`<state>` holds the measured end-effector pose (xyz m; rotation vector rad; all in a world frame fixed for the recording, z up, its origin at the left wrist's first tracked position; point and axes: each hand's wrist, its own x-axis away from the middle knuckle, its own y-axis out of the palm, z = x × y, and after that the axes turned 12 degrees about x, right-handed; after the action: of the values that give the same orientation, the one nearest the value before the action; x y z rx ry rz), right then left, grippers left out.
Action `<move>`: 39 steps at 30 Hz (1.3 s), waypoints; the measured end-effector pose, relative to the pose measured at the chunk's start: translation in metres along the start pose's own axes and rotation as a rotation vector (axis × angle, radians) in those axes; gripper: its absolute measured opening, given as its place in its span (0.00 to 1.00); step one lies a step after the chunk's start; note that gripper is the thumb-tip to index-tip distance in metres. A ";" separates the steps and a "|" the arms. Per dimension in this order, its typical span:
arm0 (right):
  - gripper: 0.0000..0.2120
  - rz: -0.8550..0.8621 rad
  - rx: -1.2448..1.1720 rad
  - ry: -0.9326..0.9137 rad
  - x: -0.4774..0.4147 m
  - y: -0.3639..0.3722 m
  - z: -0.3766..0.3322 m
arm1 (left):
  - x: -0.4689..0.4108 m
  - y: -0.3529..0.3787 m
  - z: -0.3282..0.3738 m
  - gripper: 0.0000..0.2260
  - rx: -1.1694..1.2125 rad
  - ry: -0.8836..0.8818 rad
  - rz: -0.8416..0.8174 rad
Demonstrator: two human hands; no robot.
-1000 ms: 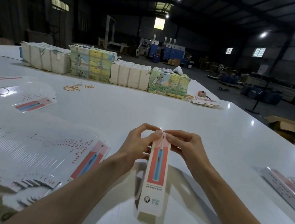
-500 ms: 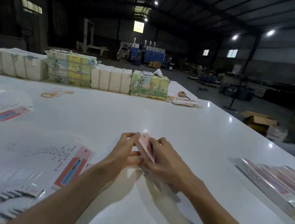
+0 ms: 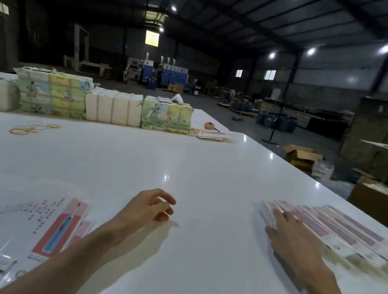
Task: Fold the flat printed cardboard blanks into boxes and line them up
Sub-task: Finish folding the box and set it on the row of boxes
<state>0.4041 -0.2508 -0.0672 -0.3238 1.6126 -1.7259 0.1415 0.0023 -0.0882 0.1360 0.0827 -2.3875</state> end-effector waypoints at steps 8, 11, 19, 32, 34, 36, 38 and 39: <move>0.25 0.089 0.079 -0.123 -0.006 -0.032 -0.031 | 0.004 0.003 0.005 0.10 -0.077 0.004 -0.013; 0.20 0.197 -0.093 -0.292 -0.017 -0.060 -0.089 | 0.007 0.004 0.008 0.12 -0.089 0.044 0.026; 0.09 0.211 -0.376 -0.380 -0.027 -0.043 -0.206 | 0.012 -0.009 0.029 0.09 -0.697 0.121 0.200; 0.10 0.045 -0.647 -0.376 -0.036 -0.014 -0.210 | 0.057 -0.071 0.105 0.39 -1.512 -0.720 0.178; 0.10 0.043 -0.664 -0.378 -0.037 -0.013 -0.209 | 0.060 -0.075 0.098 0.40 -1.510 -0.734 0.171; 0.10 0.040 -0.678 -0.383 -0.036 -0.012 -0.210 | 0.062 -0.079 0.095 0.39 -1.520 -0.704 0.171; 0.10 0.033 -0.693 -0.392 -0.035 -0.011 -0.211 | 0.060 -0.085 0.096 0.40 -1.479 -0.716 0.170; 0.10 0.032 -0.698 -0.396 -0.035 -0.011 -0.211 | 0.059 -0.088 0.097 0.40 -1.444 -0.735 0.169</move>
<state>0.2907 -0.0700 -0.0837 -0.9022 1.8418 -0.9368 0.0307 0.0173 0.0022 -1.2903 1.2770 -1.5591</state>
